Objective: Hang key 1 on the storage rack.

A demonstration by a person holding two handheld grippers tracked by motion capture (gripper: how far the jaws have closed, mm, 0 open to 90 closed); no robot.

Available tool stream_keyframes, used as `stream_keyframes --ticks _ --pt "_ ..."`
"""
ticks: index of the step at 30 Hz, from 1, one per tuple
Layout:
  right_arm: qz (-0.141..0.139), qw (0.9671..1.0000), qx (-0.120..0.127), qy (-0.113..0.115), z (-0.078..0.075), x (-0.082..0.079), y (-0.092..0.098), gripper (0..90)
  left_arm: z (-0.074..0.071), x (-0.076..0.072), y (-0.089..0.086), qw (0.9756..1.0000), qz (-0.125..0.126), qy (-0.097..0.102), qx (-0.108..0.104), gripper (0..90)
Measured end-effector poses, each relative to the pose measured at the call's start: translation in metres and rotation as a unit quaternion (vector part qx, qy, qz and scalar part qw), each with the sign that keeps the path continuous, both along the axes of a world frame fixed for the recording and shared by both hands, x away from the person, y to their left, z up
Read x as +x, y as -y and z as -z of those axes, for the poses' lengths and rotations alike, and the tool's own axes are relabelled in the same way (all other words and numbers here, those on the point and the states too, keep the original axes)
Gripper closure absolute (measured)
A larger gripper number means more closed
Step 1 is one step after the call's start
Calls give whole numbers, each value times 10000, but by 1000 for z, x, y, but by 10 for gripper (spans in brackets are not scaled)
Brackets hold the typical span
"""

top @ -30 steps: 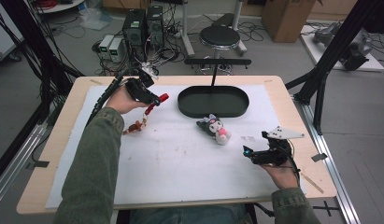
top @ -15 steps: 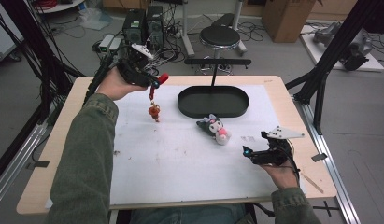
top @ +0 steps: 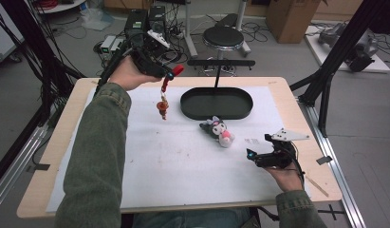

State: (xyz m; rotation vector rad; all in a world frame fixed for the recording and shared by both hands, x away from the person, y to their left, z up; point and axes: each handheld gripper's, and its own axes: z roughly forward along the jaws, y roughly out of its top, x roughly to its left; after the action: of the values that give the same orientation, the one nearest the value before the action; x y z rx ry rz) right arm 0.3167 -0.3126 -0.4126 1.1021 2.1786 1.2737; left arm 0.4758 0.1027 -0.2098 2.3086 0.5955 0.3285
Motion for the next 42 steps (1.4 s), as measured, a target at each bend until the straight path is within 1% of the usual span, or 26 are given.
stream_keyframes --ticks 3,6,8,9,10,11,13,16,17,18,19,22,23,24,25,27,28,29,30,33,38,41,42 --pt "-30 10000 -7 -95 1 1 0 5 -1 5 7 10000 33 0 18 747" --pt "-76 9999 -32 -93 2 0 -1 5 -1 9 15 10000 54 8 44 747" --pt "-75 9999 -45 -109 2 0 -1 5 -1 12 20 10000 97 5 -3 747" --pt "-80 9999 -47 -105 2 0 -1 5 -1 13 22 10000 79 -13 -40 747" --pt "-86 9999 -53 -96 2 0 0 5 -1 15 24 10000 60 -31 -41 747" --pt "-80 9999 -54 -66 2 1 0 6 -1 16 27 10000 58 -37 2 747" --pt "-67 9999 -20 -85 2 0 0 5 -2 19 33 10000 41 -14 38 747" --pt "-40 10000 -28 -41 2 0 0 5 -5 21 39 10000 30 24 -22 747" --pt "-22 10000 -11 -44 1 0 0 5 -6 21 42 10000 17 39 -9 746" --pt "-12 10000 -1 -26 1 0 1 5 -7 23 44 9999 6 79 62 746" --pt "25 10000 25 -29 1 1 1 5 -8 24 46 9999 9 75 66 746" --pt "74 10000 38 -24 1 2 2 5 -10 28 52 9999 -26 103 32 746" --pt "84 9999 50 -40 1 2 3 5 -10 31 56 9999 -71 115 25 746" --pt "97 9999 54 -26 1 2 3 5 -11 32 57 9999 -60 128 42 746" --pt "98 9999 53 -32 1 1 4 5 -11 34 59 9998 -91 157 -24 747" --pt "119 9999 39 -42 1 1 4 5 -13 39 60 9997 -162 176 -95 746" --pt "141 9999 40 -49 1 0 5 5 -13 41 60 9995 -212 196 -90 747" --pt "139 9999 27 -22 1 1 5 5 -14 44 60 9994 -276 178 -129 747" --pt "153 9999 37 -53 1 0 6 5 -14 45 60 9992 -318 159 -181 747" --pt "190 9998 63 -62 2 1 8 5 -17 49 58 9991 -323 133 -223 747" --pt "234 9997 56 -52 2 0 10 5 -18 55 55 9985 -450 132 -283 747" --pt "256 9996 62 -88 2 -1 11 5 -19 60 57 9984 -470 137 -271 747" --pt "254 9996 55 -56 2 -1 12 5 -20 61 58 9984 -461 156 -295 747"
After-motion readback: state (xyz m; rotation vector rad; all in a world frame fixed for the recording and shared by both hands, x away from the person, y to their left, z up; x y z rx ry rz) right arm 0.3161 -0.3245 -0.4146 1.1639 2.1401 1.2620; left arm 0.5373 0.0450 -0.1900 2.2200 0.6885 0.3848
